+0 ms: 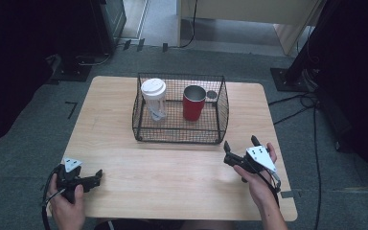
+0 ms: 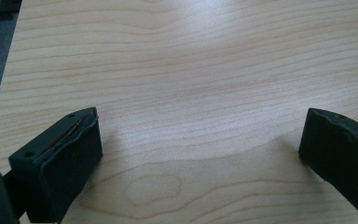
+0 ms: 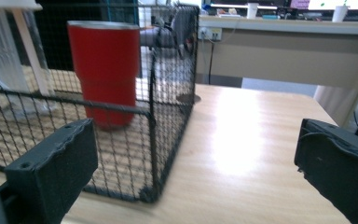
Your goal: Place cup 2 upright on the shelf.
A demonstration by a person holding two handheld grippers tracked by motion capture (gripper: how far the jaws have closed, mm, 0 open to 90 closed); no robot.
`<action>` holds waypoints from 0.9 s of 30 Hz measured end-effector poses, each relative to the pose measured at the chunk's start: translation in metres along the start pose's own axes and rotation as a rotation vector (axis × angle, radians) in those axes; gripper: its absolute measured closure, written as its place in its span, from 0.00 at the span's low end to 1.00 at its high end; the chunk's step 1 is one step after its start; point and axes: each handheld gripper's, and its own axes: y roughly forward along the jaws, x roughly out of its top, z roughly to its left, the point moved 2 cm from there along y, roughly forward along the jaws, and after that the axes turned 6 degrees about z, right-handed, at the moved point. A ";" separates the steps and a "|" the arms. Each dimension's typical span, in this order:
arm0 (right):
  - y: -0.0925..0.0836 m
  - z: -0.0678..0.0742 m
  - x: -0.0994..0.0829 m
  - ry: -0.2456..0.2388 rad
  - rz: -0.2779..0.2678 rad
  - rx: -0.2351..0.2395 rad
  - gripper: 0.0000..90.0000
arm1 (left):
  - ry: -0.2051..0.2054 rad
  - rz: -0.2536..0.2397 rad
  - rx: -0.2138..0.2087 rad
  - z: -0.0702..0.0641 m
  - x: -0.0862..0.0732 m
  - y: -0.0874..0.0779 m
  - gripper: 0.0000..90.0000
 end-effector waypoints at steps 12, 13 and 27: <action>-0.013 -0.021 -0.022 0.008 0.076 -0.036 0.00 | -0.001 0.000 0.000 0.000 0.000 0.000 0.00; -0.014 -0.023 -0.023 0.005 0.085 -0.040 0.00 | 0.000 0.000 0.000 0.000 0.000 0.000 0.00; -0.026 -0.046 -0.039 -0.032 0.212 -0.091 0.00 | -0.001 0.000 0.000 0.000 0.000 0.000 0.00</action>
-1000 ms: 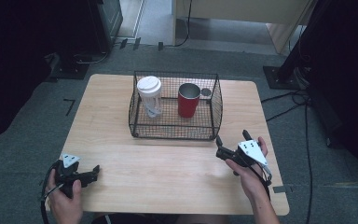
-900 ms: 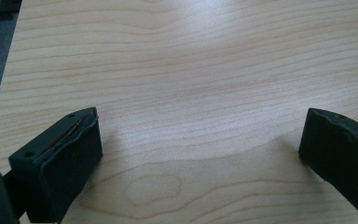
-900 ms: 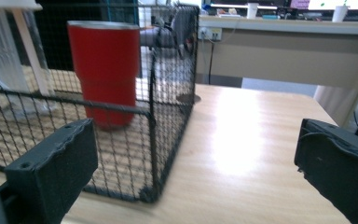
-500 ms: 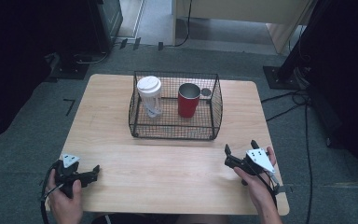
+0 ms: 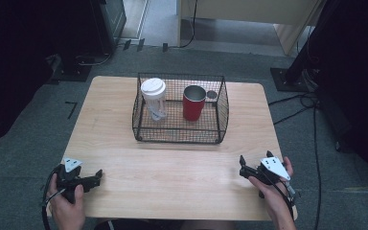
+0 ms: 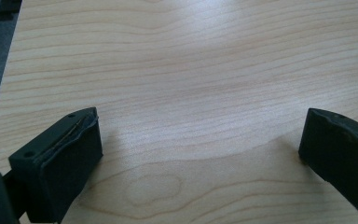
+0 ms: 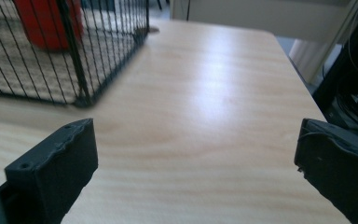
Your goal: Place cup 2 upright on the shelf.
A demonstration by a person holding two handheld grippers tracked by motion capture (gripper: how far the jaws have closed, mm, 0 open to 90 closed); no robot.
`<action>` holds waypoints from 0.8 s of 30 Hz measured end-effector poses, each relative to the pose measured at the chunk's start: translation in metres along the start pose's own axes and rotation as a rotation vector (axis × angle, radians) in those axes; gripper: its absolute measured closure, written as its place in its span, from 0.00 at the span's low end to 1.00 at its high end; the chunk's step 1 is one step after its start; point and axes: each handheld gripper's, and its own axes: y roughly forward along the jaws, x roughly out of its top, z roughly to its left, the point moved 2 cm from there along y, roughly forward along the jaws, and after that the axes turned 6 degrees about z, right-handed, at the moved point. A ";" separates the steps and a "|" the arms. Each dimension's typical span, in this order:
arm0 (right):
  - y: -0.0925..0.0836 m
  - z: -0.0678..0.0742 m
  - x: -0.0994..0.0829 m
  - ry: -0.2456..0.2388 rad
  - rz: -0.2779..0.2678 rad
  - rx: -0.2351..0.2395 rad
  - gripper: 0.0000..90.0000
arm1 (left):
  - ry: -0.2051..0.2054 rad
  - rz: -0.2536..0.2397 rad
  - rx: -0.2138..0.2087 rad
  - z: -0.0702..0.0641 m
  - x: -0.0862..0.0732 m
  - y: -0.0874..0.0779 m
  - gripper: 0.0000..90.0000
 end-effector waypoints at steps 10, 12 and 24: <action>-0.004 -0.014 -0.009 0.000 0.170 0.000 0.01 | 0.000 -0.001 0.000 0.000 0.000 0.000 0.00; -0.004 -0.017 -0.011 0.007 0.215 0.003 0.04 | 0.000 0.000 0.000 0.000 0.000 0.000 0.00; -0.006 -0.029 -0.020 0.062 0.370 0.032 0.09 | 0.000 -0.001 0.000 0.000 0.000 0.000 0.00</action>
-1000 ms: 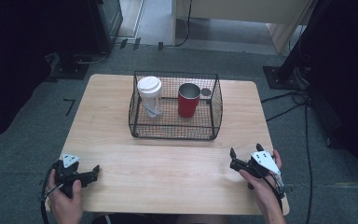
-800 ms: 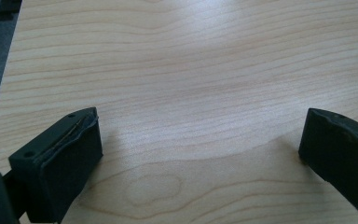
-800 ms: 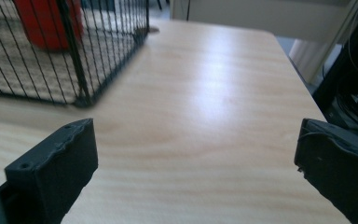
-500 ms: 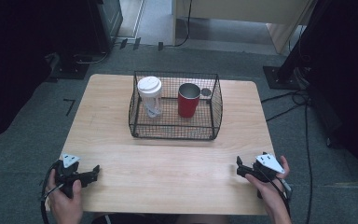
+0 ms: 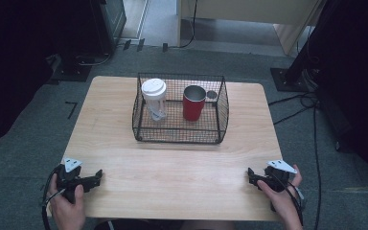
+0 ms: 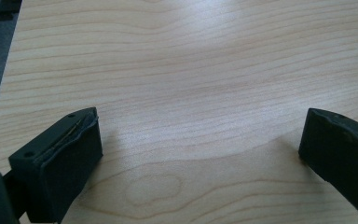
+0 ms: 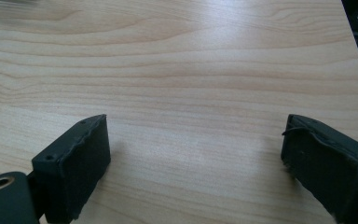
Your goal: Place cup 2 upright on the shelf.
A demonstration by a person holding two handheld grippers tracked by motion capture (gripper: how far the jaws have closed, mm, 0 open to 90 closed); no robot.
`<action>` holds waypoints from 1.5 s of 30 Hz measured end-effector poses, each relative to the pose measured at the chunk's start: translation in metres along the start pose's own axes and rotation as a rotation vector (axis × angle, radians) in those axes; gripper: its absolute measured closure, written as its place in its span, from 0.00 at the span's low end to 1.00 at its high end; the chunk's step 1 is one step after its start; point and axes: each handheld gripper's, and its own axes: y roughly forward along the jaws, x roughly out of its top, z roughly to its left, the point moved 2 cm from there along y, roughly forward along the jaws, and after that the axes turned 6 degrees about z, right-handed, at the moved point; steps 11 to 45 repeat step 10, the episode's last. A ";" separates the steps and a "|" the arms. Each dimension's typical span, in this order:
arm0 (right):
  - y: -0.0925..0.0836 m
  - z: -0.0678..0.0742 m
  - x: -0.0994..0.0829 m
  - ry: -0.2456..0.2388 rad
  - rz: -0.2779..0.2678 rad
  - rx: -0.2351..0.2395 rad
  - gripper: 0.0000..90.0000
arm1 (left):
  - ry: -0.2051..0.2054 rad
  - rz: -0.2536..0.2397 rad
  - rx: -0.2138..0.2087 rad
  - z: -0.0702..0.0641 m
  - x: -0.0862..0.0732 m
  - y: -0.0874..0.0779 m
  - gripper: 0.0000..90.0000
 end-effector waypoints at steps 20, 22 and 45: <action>-0.002 -0.001 -0.002 0.025 0.002 -0.020 0.07 | 0.000 0.000 0.000 0.000 0.000 0.000 0.00; -0.002 -0.001 -0.002 0.025 0.002 -0.020 0.07 | 0.000 0.000 0.000 0.000 0.000 0.000 0.00; -0.002 -0.001 -0.002 0.025 0.002 -0.020 0.07 | 0.000 0.000 0.000 0.000 0.000 0.000 0.00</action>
